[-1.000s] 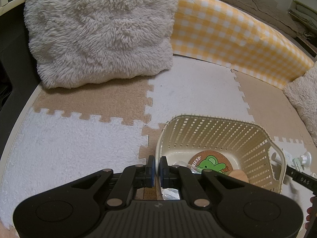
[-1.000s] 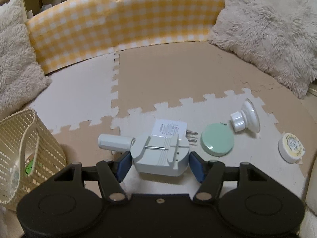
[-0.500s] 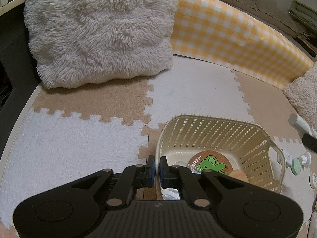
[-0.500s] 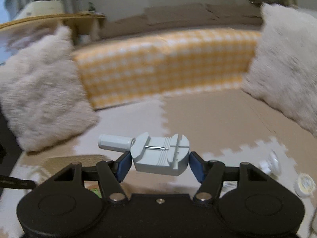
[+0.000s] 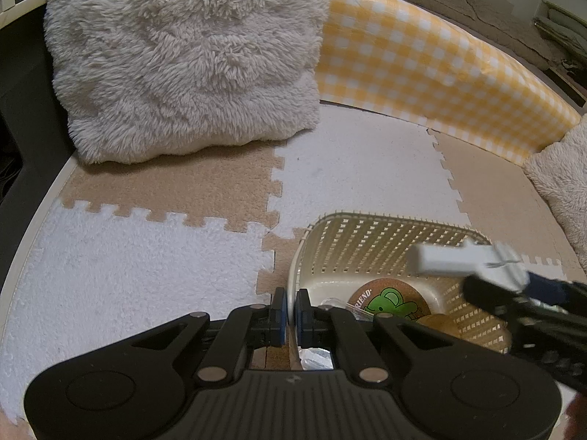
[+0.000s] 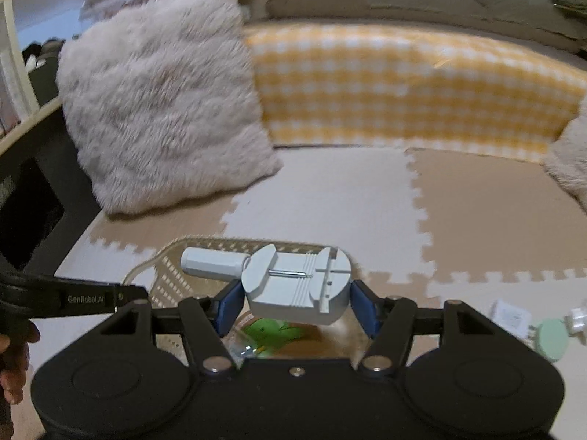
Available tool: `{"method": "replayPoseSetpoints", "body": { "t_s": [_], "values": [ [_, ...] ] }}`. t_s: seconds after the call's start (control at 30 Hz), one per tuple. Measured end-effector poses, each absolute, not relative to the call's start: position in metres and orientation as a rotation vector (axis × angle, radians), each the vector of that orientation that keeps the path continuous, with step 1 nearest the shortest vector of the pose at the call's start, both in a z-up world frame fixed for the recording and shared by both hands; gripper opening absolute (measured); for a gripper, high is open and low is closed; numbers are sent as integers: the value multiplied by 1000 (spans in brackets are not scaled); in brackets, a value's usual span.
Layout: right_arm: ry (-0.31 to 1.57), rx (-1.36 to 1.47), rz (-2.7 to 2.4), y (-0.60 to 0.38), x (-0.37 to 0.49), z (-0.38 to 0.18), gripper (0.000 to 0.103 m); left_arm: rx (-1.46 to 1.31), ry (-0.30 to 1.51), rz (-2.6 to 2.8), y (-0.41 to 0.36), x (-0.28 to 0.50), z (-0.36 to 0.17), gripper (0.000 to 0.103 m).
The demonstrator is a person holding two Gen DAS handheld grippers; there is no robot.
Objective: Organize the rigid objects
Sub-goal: 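Carry the white strap tool into the basket and open the right tool, then withdraw the right tool from the basket and turn toward remaining items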
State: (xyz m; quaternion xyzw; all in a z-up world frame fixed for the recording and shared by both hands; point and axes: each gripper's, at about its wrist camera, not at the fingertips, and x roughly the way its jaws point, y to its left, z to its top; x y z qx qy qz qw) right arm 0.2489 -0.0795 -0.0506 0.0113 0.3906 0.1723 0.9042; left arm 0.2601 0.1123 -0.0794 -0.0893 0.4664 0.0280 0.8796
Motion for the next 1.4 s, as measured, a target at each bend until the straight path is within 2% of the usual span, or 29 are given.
{"method": "replayPoseSetpoints", "body": {
  "t_s": [0.57,0.63,0.83,1.4],
  "values": [
    [909,-37,291,-52,277,-70,64,-186,972,57,111,261,-79,4],
    [911,-43,281,-50,278,-69,61,-185,972,57,111,261,-79,4],
    [922,-28,284,-51,279,-69,68,-186,972,57,111,261,-79,4],
    [936,-15,306,-58,267,-67,68,-185,972,57,111,261,-79,4]
  ]
}}
